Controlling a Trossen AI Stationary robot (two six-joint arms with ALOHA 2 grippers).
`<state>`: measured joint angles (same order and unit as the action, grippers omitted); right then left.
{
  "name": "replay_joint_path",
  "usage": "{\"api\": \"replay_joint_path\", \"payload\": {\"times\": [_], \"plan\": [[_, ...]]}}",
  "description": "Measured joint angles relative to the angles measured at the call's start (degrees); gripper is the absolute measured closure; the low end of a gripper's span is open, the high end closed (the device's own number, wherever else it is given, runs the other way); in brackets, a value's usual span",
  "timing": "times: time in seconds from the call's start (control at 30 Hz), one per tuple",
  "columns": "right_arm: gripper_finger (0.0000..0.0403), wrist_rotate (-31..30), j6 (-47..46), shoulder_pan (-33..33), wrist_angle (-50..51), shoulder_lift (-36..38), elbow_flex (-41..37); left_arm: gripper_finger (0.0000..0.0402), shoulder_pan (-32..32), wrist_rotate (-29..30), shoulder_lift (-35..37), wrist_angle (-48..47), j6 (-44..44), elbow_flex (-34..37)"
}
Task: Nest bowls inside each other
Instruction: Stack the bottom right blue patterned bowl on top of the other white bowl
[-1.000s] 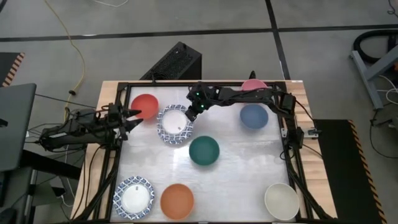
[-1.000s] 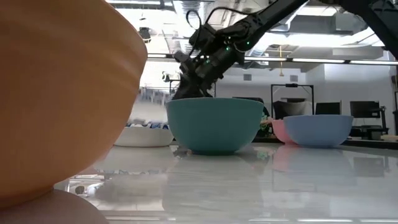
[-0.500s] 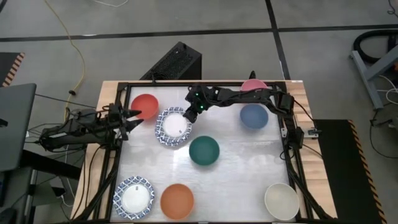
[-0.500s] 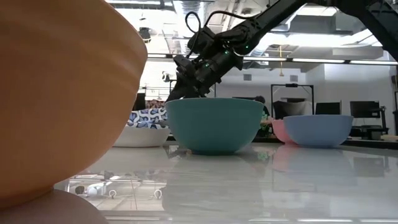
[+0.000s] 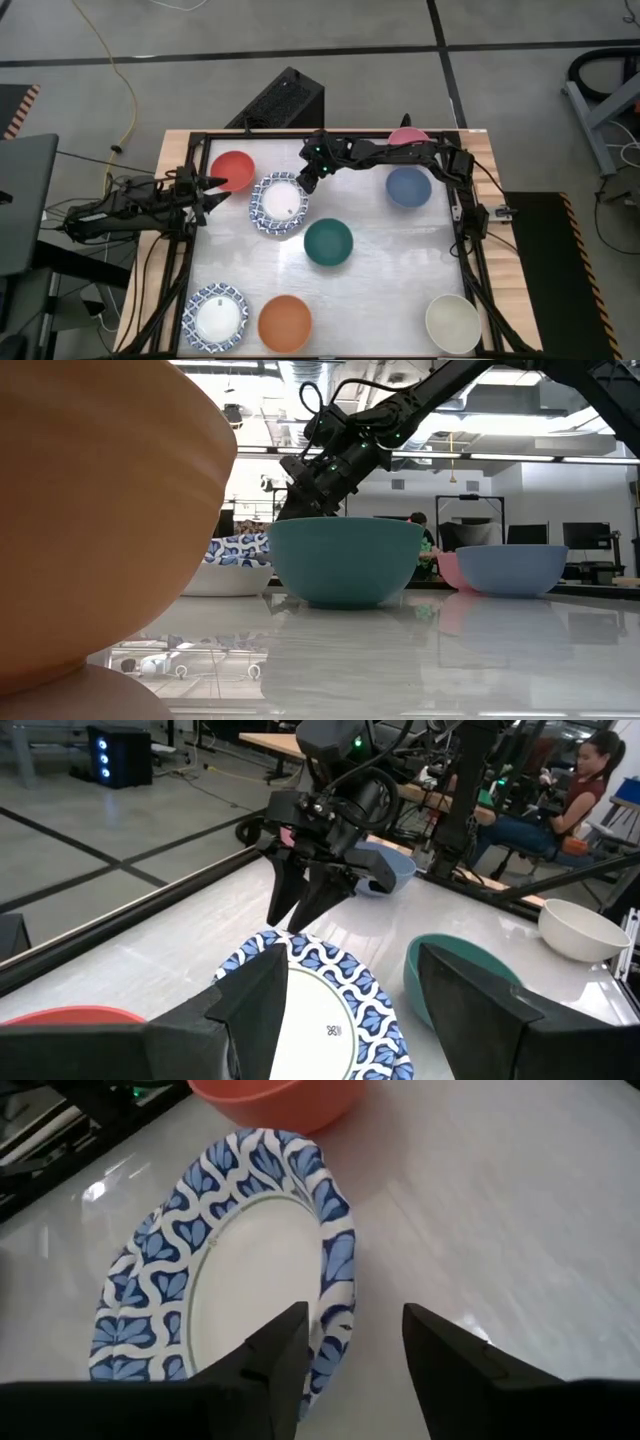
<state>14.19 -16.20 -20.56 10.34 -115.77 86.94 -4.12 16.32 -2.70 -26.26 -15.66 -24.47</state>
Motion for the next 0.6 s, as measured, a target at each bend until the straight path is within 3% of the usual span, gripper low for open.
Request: {"api": "replay_joint_path", "payload": {"times": [0.6], "plan": [[0.0251,-8.63,0.19,2.74,0.71,-0.76,-0.02,0.0187,0.00,-0.02,0.00,-0.06,0.02,0.00]]}}
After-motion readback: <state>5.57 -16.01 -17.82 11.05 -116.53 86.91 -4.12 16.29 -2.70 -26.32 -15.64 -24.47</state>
